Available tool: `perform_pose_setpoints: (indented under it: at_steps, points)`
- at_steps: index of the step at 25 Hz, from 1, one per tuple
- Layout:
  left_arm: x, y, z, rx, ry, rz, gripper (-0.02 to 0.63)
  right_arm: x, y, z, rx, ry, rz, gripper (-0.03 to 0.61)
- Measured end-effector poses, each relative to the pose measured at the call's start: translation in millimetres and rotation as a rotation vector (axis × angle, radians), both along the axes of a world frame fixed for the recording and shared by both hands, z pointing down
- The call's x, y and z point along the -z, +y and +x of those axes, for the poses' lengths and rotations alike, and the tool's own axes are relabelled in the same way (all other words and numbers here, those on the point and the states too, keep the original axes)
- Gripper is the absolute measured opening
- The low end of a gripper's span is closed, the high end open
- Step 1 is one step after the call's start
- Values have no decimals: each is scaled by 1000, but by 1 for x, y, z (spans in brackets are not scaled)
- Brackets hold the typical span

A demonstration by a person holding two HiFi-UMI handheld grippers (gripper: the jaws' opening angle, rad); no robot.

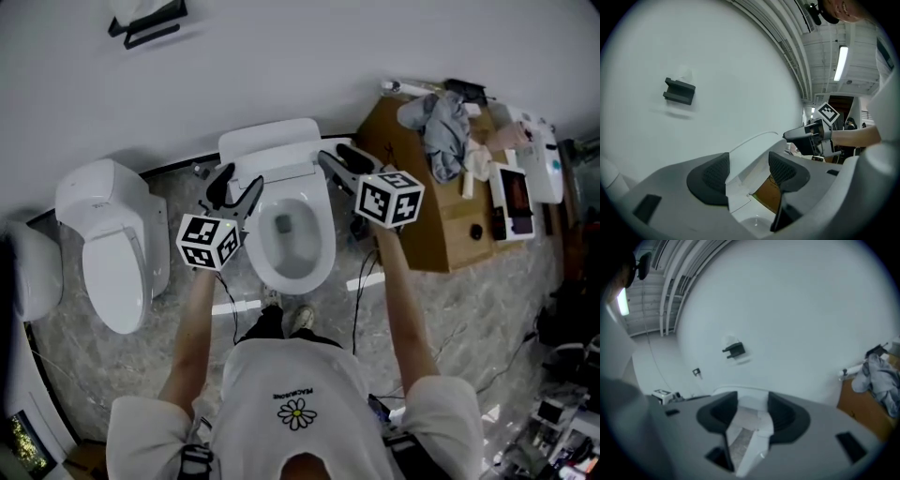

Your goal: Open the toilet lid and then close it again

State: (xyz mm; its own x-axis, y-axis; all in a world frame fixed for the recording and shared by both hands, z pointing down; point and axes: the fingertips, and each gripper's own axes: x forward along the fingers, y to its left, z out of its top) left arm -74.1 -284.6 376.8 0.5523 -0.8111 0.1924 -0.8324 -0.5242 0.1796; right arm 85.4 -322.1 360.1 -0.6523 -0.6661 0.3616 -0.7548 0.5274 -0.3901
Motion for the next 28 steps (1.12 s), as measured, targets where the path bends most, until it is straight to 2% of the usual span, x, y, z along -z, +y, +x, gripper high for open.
perform_pose_setpoints:
  at_steps: [6,13,28]
  points:
    - [11,-40,-7,7,-23,23,288,11,-42,-5,-38,-29,3,221]
    - [15,-81,-15,-4,-98,64,288,24,-87,-17,-55,-64,3,221]
    - [17,-172,-35,19,-95,52,288,30,-185,-37,-124,-102,-3,221]
